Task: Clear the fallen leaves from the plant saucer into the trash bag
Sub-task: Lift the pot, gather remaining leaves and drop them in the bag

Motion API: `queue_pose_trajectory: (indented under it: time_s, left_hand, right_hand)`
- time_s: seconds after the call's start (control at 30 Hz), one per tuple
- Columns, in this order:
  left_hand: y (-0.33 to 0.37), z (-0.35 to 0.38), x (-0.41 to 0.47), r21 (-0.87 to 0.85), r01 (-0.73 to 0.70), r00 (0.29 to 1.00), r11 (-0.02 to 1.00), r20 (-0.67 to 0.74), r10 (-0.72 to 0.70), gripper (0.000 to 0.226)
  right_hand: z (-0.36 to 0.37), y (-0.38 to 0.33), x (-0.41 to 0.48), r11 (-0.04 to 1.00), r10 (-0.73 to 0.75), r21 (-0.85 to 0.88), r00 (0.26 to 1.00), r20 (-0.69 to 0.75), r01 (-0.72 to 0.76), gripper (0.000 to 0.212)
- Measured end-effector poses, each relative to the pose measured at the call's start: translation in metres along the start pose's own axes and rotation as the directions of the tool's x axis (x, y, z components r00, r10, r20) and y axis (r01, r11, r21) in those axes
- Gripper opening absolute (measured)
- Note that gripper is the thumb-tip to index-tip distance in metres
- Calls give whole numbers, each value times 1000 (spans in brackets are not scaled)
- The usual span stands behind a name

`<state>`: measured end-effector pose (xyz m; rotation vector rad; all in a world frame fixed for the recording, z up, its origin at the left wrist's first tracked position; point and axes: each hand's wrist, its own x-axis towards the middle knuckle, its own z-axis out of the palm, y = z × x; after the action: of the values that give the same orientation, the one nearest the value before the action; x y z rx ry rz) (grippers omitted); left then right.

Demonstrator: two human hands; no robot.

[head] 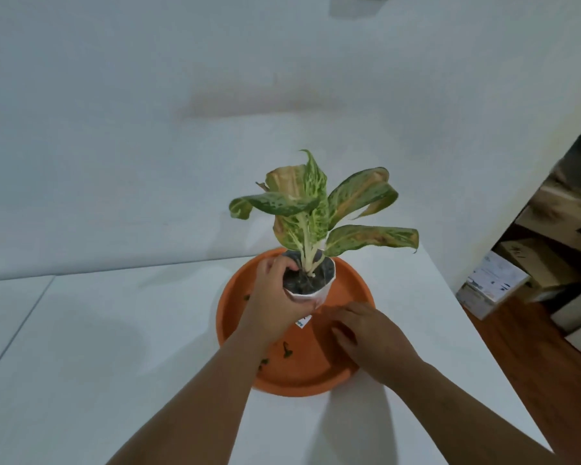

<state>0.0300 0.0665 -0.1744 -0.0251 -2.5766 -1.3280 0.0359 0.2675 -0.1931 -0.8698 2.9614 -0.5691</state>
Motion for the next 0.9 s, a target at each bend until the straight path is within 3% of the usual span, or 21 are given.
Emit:
queue_pose_trajectory:
  time_s: [0.17, 0.33, 0.57, 0.77, 0.9]
  left_hand:
    - [1, -21, 7, 72, 17, 1000, 997, -20, -16, 61]
    - [0, -62, 17, -6, 72, 993, 997, -94, -72, 59]
    - [-13, -94, 18, 27, 120, 983, 992, -144, -115, 60]
    - [-19, -110, 20, 31, 156, 973, 987, -179, -149, 61]
    - [-21, -117, 15, 5, 157, 969, 988, -196, -153, 61]
  right_hand:
    - [5, 2, 23, 999, 25, 31, 999, 35, -26, 33]
    - [12, -9, 62, 997, 27, 65, 997, 75, -32, 37]
    - [27, -25, 104, 998, -57, 49, 986, 158, 50, 46]
    - [26, -26, 89, 959, -270, -1, 913, 306, 284, 49]
    - [21, -29, 99, 958, -287, 46, 928, 239, 284, 38]
